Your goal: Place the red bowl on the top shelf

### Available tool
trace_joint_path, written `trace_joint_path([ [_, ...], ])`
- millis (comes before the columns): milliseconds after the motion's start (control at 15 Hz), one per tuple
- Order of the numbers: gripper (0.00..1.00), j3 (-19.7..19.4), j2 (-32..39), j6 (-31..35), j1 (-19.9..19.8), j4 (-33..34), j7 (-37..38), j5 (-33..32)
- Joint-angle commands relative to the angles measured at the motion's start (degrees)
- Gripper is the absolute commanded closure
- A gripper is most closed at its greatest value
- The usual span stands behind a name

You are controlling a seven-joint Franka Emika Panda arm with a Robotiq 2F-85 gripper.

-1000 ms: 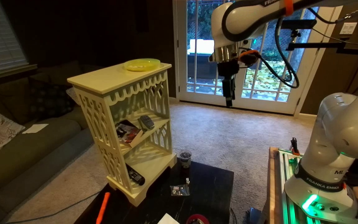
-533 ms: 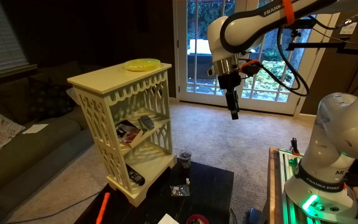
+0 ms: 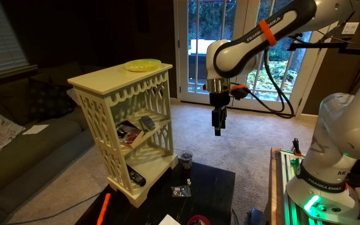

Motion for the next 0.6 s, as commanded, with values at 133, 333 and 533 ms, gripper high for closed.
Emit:
trace_joint_path([
  [133, 0.00, 3.37, 15.37, 16.77, 4.82, -6.86, -4.42, 7.48],
  [333, 0.00, 4.92, 15.26, 15.28, 3.71, -7.79, -3.32, 5.66],
  [533, 0.00, 5.88, 19.59, 16.40, 3.76, -7.34, -3.87, 5.65],
])
